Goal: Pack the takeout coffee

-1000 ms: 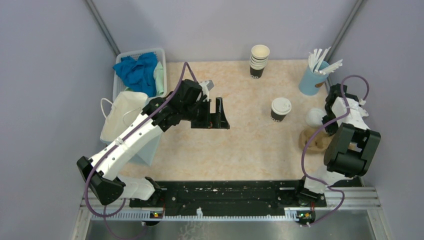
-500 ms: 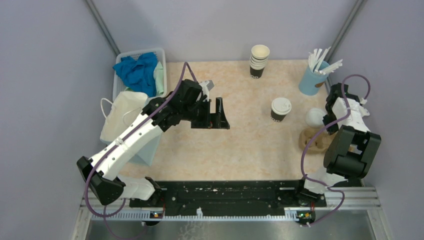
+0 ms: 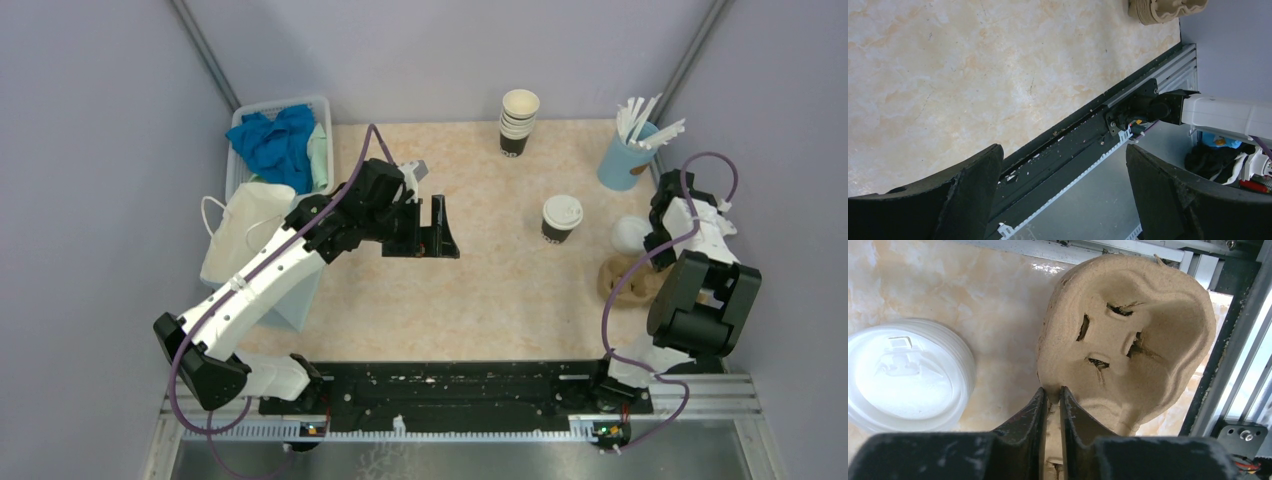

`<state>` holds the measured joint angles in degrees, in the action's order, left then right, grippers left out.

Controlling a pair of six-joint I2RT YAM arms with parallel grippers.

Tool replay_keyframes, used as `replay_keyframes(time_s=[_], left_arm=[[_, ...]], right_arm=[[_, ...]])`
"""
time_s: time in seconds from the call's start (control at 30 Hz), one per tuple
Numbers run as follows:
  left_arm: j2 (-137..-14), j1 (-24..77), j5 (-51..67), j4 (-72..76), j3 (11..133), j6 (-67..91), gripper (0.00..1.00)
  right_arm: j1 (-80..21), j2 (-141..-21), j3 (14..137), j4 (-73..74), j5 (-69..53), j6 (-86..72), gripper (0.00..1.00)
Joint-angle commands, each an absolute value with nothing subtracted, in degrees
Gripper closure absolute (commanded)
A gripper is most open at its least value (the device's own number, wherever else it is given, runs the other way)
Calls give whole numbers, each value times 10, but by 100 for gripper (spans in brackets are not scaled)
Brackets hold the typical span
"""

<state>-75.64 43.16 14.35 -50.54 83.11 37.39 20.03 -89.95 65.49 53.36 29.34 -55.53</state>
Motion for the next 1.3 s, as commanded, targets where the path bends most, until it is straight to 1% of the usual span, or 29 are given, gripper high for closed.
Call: replay_keyframes(time_s=[0.0, 0.07, 0.1, 0.5, 0.57, 0.73, 0.87, 0.97, 1.2, 1.27], left_arm=[[-742, 429, 152, -490, 831, 367, 2], [-742, 429, 151, -490, 831, 367, 2], [-742, 429, 151, -490, 831, 366, 2], [-742, 429, 152, -490, 832, 366, 2], [-742, 429, 152, -490, 832, 367, 2], [-740, 429, 150, -491, 830, 368, 2], [-740, 429, 150, -491, 828, 370, 2], [-741, 429, 150, -489, 829, 371, 2], [-745, 429, 151, -488, 832, 371, 2], [-746, 429, 152, -488, 834, 373, 1]], right_arm=[[201, -879, 665, 537, 301, -559, 82], [201, -878, 671, 543, 303, -559, 74], [201, -875, 674, 545, 304, -559, 74], [200, -864, 683, 551, 305, -555, 73], [201, -866, 676, 545, 300, -557, 75], [202, -873, 664, 537, 294, -557, 84], [201, -876, 663, 534, 297, -557, 85], [201, -877, 663, 531, 296, -556, 88], [201, -889, 661, 528, 295, -556, 87], [201, -889, 659, 527, 295, -557, 85]])
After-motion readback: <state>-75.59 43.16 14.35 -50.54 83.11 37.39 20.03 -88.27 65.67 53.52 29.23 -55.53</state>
